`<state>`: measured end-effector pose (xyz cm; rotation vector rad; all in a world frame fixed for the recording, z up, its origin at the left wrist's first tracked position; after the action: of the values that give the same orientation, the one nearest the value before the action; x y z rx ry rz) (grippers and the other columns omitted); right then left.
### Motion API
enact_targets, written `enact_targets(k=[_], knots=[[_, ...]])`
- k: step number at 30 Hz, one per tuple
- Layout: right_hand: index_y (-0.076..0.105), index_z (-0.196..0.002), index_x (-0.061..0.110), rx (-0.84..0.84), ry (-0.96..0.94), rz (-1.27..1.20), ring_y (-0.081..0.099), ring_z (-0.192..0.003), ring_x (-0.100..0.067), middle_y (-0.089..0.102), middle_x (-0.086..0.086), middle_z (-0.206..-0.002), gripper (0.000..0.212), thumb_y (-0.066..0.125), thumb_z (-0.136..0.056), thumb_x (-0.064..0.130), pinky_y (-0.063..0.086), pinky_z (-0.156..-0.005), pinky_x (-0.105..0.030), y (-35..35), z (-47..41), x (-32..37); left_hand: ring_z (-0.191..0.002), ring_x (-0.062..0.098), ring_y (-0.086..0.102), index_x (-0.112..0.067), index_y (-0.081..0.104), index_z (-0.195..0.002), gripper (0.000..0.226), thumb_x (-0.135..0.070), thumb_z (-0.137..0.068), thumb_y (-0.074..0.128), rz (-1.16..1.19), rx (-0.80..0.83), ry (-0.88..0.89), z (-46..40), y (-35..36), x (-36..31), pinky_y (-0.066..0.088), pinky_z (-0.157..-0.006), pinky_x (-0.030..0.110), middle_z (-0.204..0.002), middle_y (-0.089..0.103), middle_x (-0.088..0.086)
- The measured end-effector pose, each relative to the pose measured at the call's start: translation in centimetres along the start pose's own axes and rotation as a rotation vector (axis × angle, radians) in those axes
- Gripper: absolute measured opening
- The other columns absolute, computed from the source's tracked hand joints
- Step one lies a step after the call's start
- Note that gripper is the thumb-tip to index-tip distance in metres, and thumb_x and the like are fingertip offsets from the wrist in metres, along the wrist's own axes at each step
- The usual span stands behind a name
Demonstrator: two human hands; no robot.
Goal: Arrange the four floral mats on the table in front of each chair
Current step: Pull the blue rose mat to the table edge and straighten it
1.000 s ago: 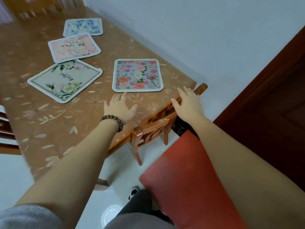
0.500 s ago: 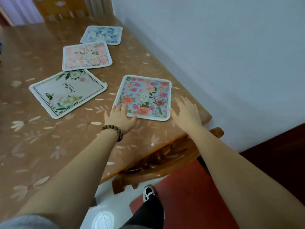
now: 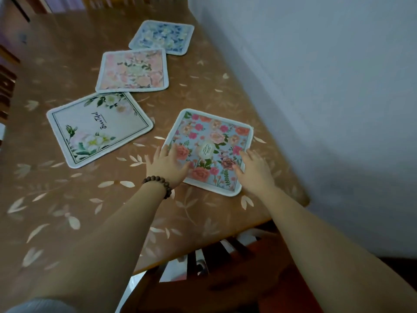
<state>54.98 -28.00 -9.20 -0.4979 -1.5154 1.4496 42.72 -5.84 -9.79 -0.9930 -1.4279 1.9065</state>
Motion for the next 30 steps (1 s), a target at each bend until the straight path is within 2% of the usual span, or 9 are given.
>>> enact_targets(k=[3, 7, 10, 13, 17, 20, 26, 30], knots=[[0.030, -0.146, 0.020, 0.028, 0.006, -0.011, 0.017, -0.143, -0.027, 0.025, -0.010, -0.155, 0.059, 0.045, -0.095, 0.043, 0.017, -0.115, -0.041, 1.1, -1.1, -1.0, -0.143, 0.027, 0.013, -0.023, 0.017, -0.148, 0.078, -0.061, -0.083, 0.037, 0.019, 0.016, -0.057, -0.7, 1.6, 0.8, 0.010, -0.114, 0.056, -0.156, 0.020, 0.009], [0.028, -0.146, 0.026, 0.088, 0.045, -0.036, 0.009, -0.144, -0.029, 0.014, -0.008, -0.158, 0.060, 0.047, -0.093, 0.045, 0.021, -0.113, -0.045, 2.6, -2.8, -2.6, -0.145, 0.030, 0.002, -0.032, 0.006, -0.150, 0.080, -0.064, -0.082, 0.034, 0.032, 0.130, -0.187, -1.9, 4.2, 2.4, 0.007, -0.114, 0.054, -0.158, 0.005, 0.011], [0.028, -0.146, 0.027, 0.132, 0.056, -0.039, 0.013, -0.143, -0.032, 0.012, -0.006, -0.158, 0.059, 0.048, -0.093, 0.045, 0.026, -0.112, -0.047, 3.6, -3.7, -3.3, -0.144, 0.032, -0.004, -0.035, 0.005, -0.149, 0.082, -0.068, -0.081, 0.035, 0.056, 0.167, -0.264, -2.6, 5.2, 3.4, 0.005, -0.114, 0.053, -0.158, 0.000, 0.013], [0.027, -0.146, 0.027, 0.188, 0.071, -0.078, 0.013, -0.142, -0.034, 0.009, -0.006, -0.158, 0.060, 0.047, -0.093, 0.045, 0.030, -0.111, -0.050, 4.8, -4.0, -3.7, -0.144, 0.032, 0.001, -0.034, 0.009, -0.149, 0.081, -0.066, -0.080, 0.036, 0.108, 0.184, -0.326, -2.6, 6.0, 3.9, 0.010, -0.114, 0.052, -0.158, 0.005, 0.013], [0.022, -0.149, 0.026, 0.222, 0.059, -0.088, 0.007, -0.144, -0.035, 0.005, -0.012, -0.159, 0.064, 0.047, -0.093, 0.046, 0.022, -0.114, -0.047, 5.9, -3.8, -3.1, -0.142, 0.031, 0.010, -0.033, 0.018, -0.148, 0.076, -0.064, -0.082, 0.040, 0.144, 0.158, -0.359, -1.8, 6.4, 3.8, 0.025, -0.110, 0.050, -0.157, 0.009, 0.009], [0.021, -0.150, 0.025, 0.230, 0.031, -0.120, -0.001, -0.144, -0.035, 0.003, -0.014, -0.159, 0.066, 0.049, -0.093, 0.045, 0.016, -0.114, -0.046, 6.1, -3.5, -2.2, -0.135, 0.033, 0.020, -0.031, 0.027, -0.145, 0.071, -0.060, -0.083, 0.046, 0.177, 0.105, -0.363, -1.5, 5.9, 3.7, 0.032, -0.104, 0.048, -0.152, 0.020, 0.008], [0.021, -0.150, 0.023, 0.231, 0.006, -0.140, -0.004, -0.144, -0.035, 0.004, -0.014, -0.159, 0.068, 0.050, -0.093, 0.045, 0.011, -0.115, -0.046, 5.9, -3.4, -2.3, -0.134, 0.035, 0.021, -0.028, 0.038, -0.140, 0.064, -0.051, -0.083, 0.055, 0.262, 0.064, -0.419, -0.9, 5.2, 3.7, 0.031, -0.105, 0.046, -0.149, 0.026, 0.012], [0.019, -0.150, 0.023, 0.261, -0.015, -0.162, -0.007, -0.145, -0.031, 0.000, -0.012, -0.159, 0.070, 0.051, -0.092, 0.045, 0.014, -0.115, -0.044, 6.5, -2.6, -2.3, -0.127, 0.036, 0.026, -0.027, 0.040, -0.139, 0.065, -0.050, -0.082, 0.056, 0.256, 0.053, -0.440, 1.1, 5.4, 3.9, 0.034, -0.102, 0.045, -0.143, 0.031, 0.012]])
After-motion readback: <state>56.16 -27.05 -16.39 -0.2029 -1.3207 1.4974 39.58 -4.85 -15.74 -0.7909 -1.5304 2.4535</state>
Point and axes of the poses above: each hand's wrist, its own z-axis away from the middle knuckle, its own y-axis out of the palm, x = y × z, the point moved 7 cm from there along -z, towards the middle knuckle
